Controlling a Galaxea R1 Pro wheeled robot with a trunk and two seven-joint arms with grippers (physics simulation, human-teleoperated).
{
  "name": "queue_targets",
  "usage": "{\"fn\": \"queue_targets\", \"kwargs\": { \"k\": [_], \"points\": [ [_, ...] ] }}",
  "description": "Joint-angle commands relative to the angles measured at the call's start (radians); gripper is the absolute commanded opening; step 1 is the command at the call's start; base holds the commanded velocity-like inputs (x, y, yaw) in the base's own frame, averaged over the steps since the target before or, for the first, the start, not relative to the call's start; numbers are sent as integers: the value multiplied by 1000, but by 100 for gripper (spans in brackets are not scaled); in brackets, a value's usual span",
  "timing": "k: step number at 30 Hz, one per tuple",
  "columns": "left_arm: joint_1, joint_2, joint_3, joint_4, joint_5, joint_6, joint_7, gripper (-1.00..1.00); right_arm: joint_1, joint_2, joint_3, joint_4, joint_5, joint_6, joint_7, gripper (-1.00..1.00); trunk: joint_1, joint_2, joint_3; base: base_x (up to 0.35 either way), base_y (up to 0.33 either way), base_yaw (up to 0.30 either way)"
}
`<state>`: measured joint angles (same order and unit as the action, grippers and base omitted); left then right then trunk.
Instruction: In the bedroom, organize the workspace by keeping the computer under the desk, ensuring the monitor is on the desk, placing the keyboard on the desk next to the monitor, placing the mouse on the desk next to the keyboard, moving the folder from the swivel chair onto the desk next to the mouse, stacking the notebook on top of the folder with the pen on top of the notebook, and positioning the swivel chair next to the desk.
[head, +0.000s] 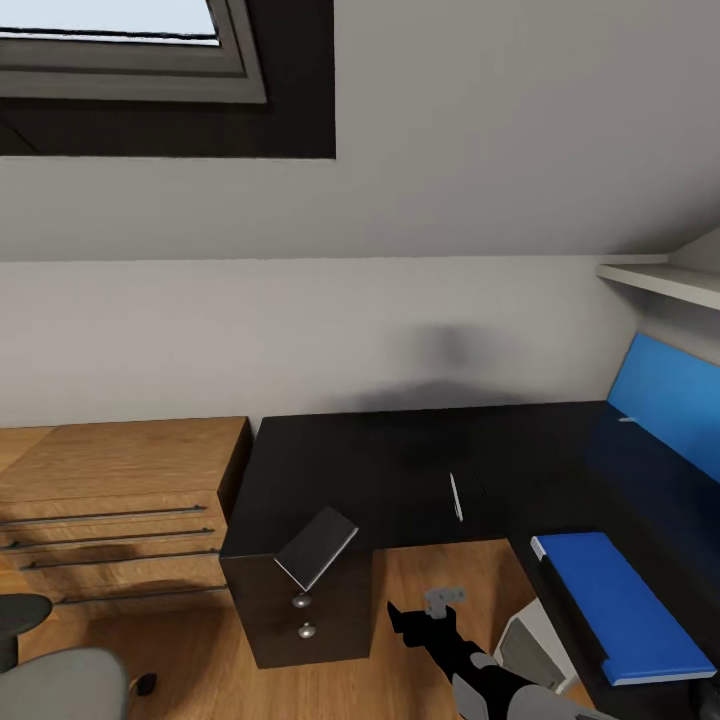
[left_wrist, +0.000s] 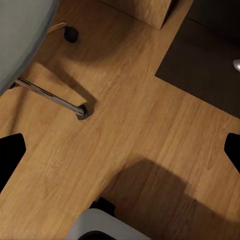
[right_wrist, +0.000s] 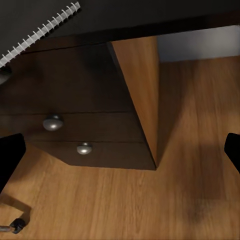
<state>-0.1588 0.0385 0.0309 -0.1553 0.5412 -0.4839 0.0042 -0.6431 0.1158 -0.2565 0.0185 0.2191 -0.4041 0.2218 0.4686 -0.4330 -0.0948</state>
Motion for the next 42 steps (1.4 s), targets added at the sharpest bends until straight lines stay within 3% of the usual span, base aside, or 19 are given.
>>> {"fn": "queue_targets", "kwargs": {
  "k": [1,17,42],
  "points": [
    [-1,0,3,0,-3,-2,0,100,1,-1,-9,3,6,-4,3,100,1,-2,-2,0,0,0],
    [-1,0,3,0,-3,-3,0,100,2,9,-9,3,2,-5,-1,100,1,-2,-4,0,0,21],
    [-1,-3,0,0,-4,-3,0,100,2,12,-9,3,2,-8,-4,100,1,-2,-30,0,0,203]
  ]
}}
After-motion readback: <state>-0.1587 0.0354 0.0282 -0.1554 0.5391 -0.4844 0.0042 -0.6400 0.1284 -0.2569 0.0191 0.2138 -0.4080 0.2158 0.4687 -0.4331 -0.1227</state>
